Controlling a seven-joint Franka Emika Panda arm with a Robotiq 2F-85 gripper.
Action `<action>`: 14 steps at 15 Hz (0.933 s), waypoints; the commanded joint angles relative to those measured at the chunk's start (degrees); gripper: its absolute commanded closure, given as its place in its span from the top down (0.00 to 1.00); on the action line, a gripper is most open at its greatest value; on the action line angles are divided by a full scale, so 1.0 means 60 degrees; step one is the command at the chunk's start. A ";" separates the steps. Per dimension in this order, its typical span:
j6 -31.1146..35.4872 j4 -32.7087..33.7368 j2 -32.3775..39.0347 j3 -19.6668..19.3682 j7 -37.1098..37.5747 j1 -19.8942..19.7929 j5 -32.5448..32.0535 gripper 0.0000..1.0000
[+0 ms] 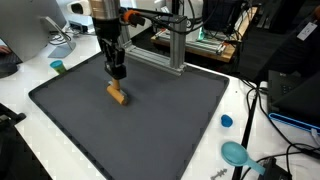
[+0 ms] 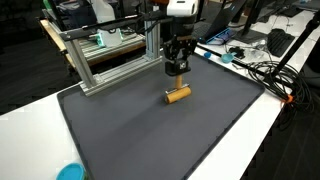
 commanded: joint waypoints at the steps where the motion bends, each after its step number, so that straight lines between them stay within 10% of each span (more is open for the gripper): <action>1: -0.0393 0.0324 0.0602 -0.0017 -0.0106 0.0023 -0.0017 0.22; 14: 0.0877 -0.0434 -0.0405 -0.0016 -0.0287 -0.0197 0.0410 0.22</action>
